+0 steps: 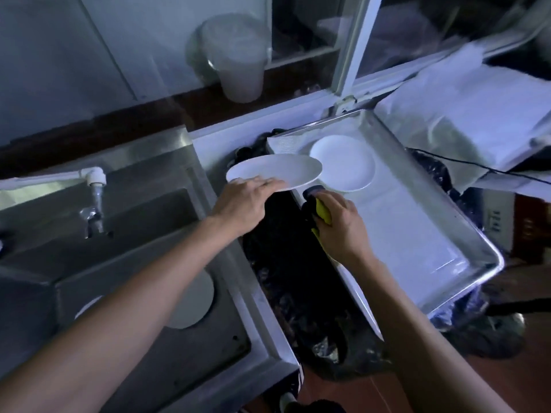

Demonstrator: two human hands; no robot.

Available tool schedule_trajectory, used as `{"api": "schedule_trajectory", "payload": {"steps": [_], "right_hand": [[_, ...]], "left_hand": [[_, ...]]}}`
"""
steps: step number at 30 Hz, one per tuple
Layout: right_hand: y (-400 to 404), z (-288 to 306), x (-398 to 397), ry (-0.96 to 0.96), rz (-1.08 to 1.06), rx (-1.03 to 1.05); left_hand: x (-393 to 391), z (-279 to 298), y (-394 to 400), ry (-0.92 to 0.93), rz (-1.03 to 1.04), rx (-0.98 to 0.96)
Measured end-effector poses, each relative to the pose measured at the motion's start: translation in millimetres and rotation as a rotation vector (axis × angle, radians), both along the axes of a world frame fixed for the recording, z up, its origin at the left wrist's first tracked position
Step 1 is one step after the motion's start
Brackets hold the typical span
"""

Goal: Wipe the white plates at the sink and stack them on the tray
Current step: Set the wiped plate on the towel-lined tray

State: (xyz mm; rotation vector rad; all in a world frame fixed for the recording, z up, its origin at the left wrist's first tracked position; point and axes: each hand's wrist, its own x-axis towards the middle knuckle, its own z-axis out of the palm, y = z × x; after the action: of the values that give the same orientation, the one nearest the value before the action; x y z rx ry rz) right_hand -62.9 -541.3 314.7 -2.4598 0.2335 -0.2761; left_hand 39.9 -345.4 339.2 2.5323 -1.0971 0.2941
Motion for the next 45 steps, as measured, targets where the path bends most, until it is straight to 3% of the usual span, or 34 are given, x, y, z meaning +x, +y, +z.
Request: {"api": "schedule_trajectory", "payload": {"steps": [8, 17, 22, 27, 32, 45], "right_hand": [[-81, -15, -26, -0.028, -0.088, 0.017], [-129, -39, -27, 0.032, -0.152, 0.045], [-143, -53, -25, 0.065, -0.146, 0.047], [-149, -66, -17, 0.089, -0.14, 0.04], [-151, -76, -13, 0.12, -0.153, 0.045], [-148, -82, -12, 0.172, -0.172, 0.041]], "left_hand": [[10, -27, -115, -0.003, -0.091, 0.125], [23, -65, -185, -0.009, -0.086, 0.248], [38, -80, -202, -0.011, -0.093, 0.26], [56, -95, -217, 0.021, -0.06, 0.518], [63, -117, -228, 0.038, -0.062, 0.633], [75, -139, -234, 0.101, -0.063, 0.634]]}}
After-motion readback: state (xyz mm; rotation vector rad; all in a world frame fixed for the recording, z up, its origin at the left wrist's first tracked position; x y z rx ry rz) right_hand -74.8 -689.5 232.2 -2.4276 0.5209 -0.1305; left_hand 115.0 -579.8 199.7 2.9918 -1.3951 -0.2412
